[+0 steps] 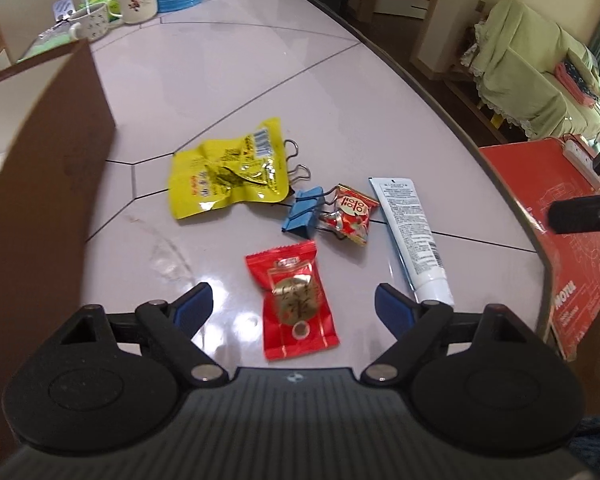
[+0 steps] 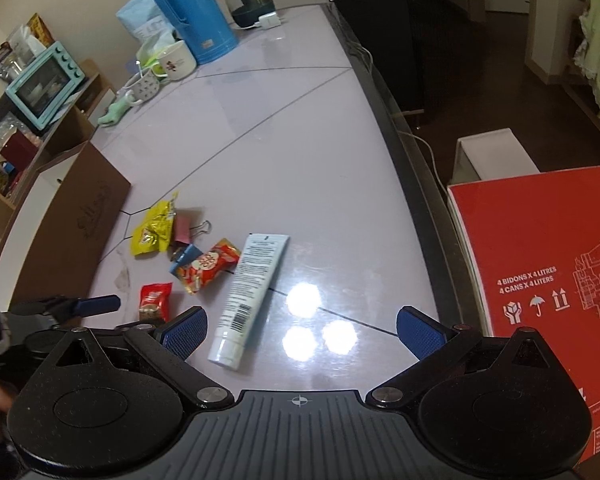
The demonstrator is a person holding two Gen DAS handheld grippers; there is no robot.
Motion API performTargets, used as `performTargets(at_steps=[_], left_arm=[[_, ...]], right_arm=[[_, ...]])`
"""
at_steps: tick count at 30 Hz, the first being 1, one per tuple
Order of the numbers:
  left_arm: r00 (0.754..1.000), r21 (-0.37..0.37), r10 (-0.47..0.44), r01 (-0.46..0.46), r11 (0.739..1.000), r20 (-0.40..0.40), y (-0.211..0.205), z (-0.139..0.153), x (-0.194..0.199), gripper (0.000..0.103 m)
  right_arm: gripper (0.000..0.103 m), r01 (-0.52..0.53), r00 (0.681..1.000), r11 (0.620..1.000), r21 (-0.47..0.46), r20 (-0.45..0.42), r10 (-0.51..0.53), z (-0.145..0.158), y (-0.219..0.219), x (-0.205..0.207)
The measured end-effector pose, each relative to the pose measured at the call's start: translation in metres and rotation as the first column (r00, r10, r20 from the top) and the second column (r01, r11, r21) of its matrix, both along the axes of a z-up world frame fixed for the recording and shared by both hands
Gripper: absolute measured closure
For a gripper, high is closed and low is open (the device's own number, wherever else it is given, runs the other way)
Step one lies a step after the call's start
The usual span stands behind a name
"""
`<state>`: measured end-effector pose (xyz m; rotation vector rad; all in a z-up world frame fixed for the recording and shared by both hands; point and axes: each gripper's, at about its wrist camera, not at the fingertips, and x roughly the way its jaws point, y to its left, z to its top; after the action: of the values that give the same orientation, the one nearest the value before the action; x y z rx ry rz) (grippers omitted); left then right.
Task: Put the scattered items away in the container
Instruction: 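Grasp the red candy packet with the left gripper while the right gripper grasps the white tube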
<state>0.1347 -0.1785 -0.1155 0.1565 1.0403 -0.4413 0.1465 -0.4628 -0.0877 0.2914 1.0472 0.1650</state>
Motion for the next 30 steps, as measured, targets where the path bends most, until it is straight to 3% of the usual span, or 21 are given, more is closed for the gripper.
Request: performTargets(at_steps=[11, 14, 18, 22, 30], left_arm=[[1.0, 0.066, -0.025, 0.025, 0.998, -0.002, -0.015, -0.032, 0.011, 0.044], [0.999, 0.067, -0.036, 0.035, 0.997, 0.013, -0.013, -0.03, 0.01, 0.064], [0.999, 0.058, -0.044, 0.045, 0.997, -0.006, -0.004, -0.026, 0.009, 0.07], [0.998, 0.048, -0.055, 0.055, 0.997, 0.003, 0.006, -0.013, 0.001, 0.07], [0.998, 0.02, -0.045, 0.044, 0.999, 0.042, 0.032, 0.025, -0.008, 0.07]], right_arm=[[0.0, 0.017, 1.0, 0.999, 0.049, -0.025, -0.016, -0.007, -0.001, 0.006], [0.0, 0.042, 0.998, 0.992, 0.121, -0.05, -0.036, -0.013, 0.0, 0.008], [0.0, 0.063, 0.994, 0.981, 0.184, -0.096, -0.046, -0.023, 0.007, 0.011], [0.0, 0.034, 0.995, 0.988, 0.154, -0.1, -0.019, -0.028, 0.024, 0.02], [0.0, -0.08, 0.993, 0.996, -0.036, -0.089, 0.076, -0.05, 0.084, 0.039]])
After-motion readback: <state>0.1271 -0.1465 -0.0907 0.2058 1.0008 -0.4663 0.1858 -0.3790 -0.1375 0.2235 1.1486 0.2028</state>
